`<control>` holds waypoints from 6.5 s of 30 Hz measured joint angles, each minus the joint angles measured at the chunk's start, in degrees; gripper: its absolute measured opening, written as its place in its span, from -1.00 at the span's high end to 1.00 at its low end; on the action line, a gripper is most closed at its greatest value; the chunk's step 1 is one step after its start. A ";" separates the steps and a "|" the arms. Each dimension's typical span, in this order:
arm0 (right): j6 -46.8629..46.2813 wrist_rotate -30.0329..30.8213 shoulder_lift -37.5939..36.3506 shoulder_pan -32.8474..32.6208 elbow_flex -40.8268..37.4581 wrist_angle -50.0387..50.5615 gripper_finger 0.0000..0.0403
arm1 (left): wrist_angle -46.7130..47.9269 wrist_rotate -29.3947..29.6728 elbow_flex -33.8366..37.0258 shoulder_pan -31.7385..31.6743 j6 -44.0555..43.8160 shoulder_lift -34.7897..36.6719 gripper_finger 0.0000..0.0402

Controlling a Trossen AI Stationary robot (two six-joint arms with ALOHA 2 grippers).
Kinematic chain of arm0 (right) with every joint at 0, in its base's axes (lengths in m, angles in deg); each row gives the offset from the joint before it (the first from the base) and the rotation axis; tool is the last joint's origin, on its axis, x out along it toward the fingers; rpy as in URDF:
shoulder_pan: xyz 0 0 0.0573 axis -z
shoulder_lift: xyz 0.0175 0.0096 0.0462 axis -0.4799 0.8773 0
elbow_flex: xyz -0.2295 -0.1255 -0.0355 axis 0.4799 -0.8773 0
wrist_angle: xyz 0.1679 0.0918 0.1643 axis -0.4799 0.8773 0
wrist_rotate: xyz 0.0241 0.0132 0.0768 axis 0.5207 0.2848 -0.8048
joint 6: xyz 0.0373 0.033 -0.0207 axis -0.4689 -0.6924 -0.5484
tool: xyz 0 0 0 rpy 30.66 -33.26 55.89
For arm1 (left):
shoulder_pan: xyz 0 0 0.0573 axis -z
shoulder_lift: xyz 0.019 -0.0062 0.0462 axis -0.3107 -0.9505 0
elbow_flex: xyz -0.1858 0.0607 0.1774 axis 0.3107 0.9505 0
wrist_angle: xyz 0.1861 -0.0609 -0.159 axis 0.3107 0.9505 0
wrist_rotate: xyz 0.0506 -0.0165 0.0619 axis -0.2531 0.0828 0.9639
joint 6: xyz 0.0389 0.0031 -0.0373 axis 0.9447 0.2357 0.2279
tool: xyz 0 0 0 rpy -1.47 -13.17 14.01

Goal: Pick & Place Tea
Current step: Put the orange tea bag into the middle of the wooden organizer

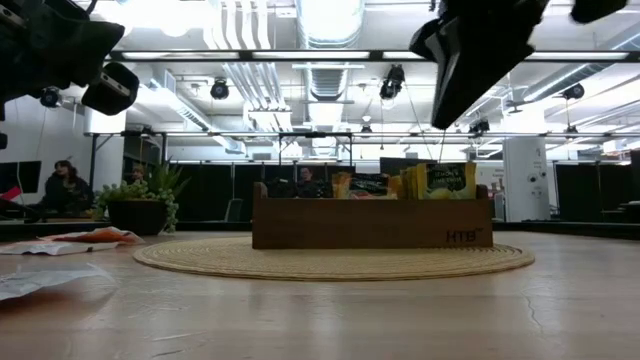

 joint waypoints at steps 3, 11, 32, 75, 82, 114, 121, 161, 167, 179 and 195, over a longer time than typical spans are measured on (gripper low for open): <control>-1.56 -0.02 -0.02 -1.10 0.48 1.86 0.96 | 0.02 0.00 0.02 0.02 0.00 0.00 1.00; -11.11 -8.02 -0.09 -4.60 0.52 13.82 0.96 | 0.07 0.01 0.02 0.02 -0.01 0.00 1.00; -14.77 -18.01 -1.27 -10.88 -0.83 23.69 0.47 | 0.24 0.01 0.02 0.00 -0.01 0.00 1.00; -21.49 28.33 -1.84 -9.22 -6.81 0.04 0.94 | 0.17 -0.01 0.01 0.02 -0.01 0.02 1.00; -9.01 32.86 -1.75 -2.27 -11.56 -23.69 0.94 | 0.17 -0.01 0.00 0.00 -0.01 0.02 1.00; 7.70 41.14 8.44 3.90 -22.37 -62.91 0.94 | 0.96 0.01 0.00 0.02 -0.01 0.00 1.00; 6.35 40.99 9.01 3.90 -16.79 -52.07 0.94 | 0.96 0.01 0.02 0.02 0.00 0.00 1.00; -0.32 28.24 10.86 4.77 -11.08 -32.23 0.33 | 1.95 0.00 0.01 0.01 0.01 0.00 1.00; -0.42 28.14 10.86 4.37 -5.90 -23.88 0.07 | 1.92 0.00 0.01 0.02 -0.01 0.00 1.00; -0.22 29.01 10.86 3.03 -0.65 -14.65 -0.01 | 1.90 0.01 0.00 0.02 -0.01 0.00 1.00; -0.63 20.47 10.54 3.82 -1.80 -10.74 0.95 | 1.86 0.01 0.02 0.02 -0.01 0.00 1.00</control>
